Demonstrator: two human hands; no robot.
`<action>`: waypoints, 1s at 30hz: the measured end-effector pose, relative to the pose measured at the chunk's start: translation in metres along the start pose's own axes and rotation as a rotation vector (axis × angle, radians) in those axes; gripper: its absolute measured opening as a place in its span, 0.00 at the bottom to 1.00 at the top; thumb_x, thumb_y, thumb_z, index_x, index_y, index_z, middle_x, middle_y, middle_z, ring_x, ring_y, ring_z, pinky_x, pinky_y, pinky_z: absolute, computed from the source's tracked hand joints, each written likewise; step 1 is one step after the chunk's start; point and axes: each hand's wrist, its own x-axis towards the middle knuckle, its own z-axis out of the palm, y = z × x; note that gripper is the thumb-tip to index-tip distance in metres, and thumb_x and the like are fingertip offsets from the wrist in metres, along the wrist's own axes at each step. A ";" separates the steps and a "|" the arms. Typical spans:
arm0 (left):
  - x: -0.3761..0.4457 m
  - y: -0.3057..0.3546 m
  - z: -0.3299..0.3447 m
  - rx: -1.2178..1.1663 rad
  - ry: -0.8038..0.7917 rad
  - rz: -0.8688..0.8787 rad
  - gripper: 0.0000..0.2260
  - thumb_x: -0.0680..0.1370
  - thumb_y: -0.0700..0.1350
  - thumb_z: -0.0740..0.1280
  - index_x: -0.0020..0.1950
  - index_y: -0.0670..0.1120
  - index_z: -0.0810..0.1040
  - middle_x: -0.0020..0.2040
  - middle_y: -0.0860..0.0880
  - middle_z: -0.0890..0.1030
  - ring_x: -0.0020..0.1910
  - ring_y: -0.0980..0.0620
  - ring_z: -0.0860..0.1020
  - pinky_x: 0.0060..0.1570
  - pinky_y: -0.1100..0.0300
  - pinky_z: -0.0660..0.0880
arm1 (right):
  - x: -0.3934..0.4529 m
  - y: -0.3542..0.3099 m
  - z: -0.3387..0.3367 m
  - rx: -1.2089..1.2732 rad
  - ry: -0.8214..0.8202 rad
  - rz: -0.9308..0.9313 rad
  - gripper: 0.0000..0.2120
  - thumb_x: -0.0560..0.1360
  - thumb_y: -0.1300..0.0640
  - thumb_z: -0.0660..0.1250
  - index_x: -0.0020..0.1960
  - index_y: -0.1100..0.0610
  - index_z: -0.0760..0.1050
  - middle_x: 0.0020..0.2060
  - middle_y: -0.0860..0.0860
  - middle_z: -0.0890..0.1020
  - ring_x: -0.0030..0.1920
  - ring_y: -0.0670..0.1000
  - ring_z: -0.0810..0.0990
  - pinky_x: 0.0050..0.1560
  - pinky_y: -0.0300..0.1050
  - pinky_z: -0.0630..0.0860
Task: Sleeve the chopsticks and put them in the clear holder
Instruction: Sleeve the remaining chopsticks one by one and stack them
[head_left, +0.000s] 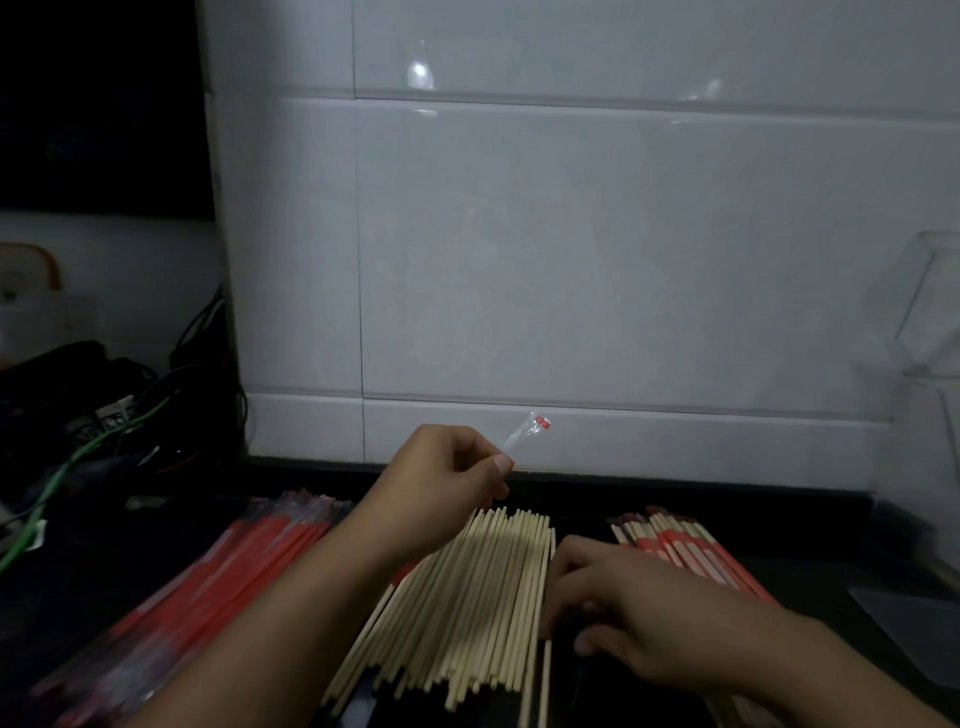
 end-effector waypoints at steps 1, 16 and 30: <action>0.000 0.000 0.000 -0.001 -0.001 0.002 0.06 0.80 0.47 0.67 0.46 0.50 0.82 0.39 0.53 0.86 0.42 0.56 0.83 0.45 0.60 0.78 | 0.002 -0.003 0.002 -0.019 0.003 -0.009 0.11 0.77 0.58 0.68 0.56 0.45 0.80 0.57 0.30 0.68 0.58 0.34 0.71 0.61 0.33 0.70; -0.002 0.002 -0.002 0.000 -0.023 0.015 0.06 0.81 0.47 0.66 0.48 0.48 0.82 0.40 0.52 0.86 0.42 0.56 0.83 0.48 0.58 0.79 | 0.003 0.001 0.004 0.149 0.382 -0.172 0.06 0.77 0.61 0.64 0.47 0.50 0.74 0.52 0.42 0.75 0.49 0.45 0.78 0.50 0.43 0.75; -0.003 -0.002 0.008 0.128 -0.127 0.056 0.15 0.79 0.34 0.61 0.46 0.53 0.79 0.44 0.51 0.84 0.40 0.56 0.83 0.44 0.60 0.80 | -0.019 0.032 -0.045 1.184 1.511 0.161 0.31 0.80 0.69 0.58 0.76 0.46 0.58 0.40 0.59 0.81 0.27 0.46 0.75 0.34 0.40 0.76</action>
